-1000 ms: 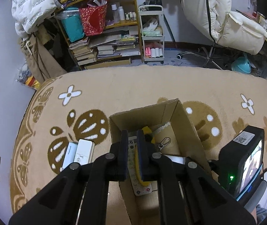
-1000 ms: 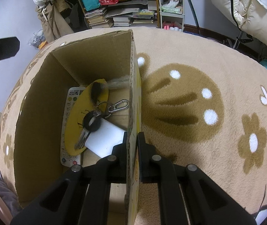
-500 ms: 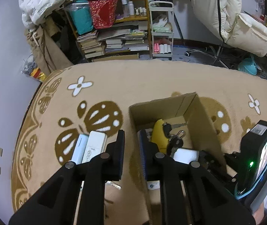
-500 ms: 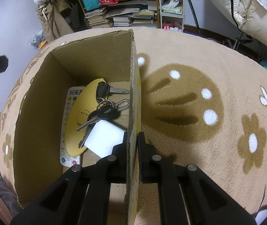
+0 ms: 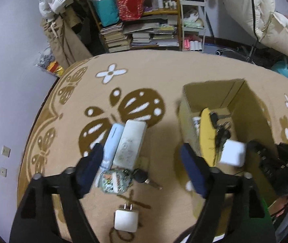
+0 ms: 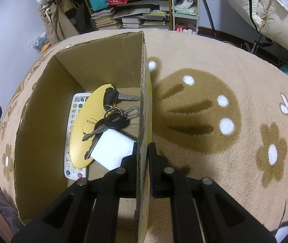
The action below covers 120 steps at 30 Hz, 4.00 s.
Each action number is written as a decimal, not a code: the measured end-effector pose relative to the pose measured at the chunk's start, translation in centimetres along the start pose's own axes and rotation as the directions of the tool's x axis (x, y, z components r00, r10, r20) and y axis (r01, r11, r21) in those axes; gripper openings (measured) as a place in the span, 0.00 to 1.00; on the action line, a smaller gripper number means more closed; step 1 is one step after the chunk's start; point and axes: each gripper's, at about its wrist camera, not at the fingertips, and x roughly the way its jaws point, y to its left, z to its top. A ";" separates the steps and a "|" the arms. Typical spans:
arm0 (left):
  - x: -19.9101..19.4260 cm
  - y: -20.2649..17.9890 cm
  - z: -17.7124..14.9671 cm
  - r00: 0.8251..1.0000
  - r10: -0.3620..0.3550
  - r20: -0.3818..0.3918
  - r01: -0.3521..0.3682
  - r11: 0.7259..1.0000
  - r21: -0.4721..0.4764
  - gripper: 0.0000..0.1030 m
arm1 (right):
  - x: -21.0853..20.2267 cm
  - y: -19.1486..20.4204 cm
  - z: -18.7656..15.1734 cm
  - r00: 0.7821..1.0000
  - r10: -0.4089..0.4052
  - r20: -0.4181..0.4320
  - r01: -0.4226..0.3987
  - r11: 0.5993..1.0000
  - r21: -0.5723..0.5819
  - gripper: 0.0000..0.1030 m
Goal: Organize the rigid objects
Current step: 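Move the left gripper back over the pile toward the Cheers pouch, then lower the left gripper onto the green Cheers keychain pouch and grasp it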
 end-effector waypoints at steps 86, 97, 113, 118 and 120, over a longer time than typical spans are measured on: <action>10.1 6.9 -9.2 0.968 0.014 -0.251 -0.053 0.988 -0.147 0.59 | 0.0 -0.3 0.0 1.000 0.001 -0.001 -0.001 1.000 -0.001 0.09; 11.8 7.3 -9.5 0.939 0.005 -0.343 -0.059 0.987 -0.148 0.60 | 0.0 -0.3 0.0 1.000 0.001 0.000 -0.001 1.000 -0.001 0.09; 12.2 6.9 -9.6 0.907 -0.016 -0.420 -0.035 0.993 -0.114 0.61 | 0.0 -0.4 0.0 1.000 0.002 -0.001 -0.002 1.000 0.000 0.09; 12.3 7.8 -9.4 0.900 -0.056 -0.432 -0.002 0.991 -0.132 0.61 | 0.0 -0.4 0.0 1.000 0.002 -0.001 -0.002 1.000 0.000 0.09; 12.3 8.2 -9.4 0.897 -0.070 -0.436 0.004 0.989 -0.151 0.61 | 0.0 -0.4 0.0 1.000 0.002 -0.001 -0.002 1.000 0.000 0.09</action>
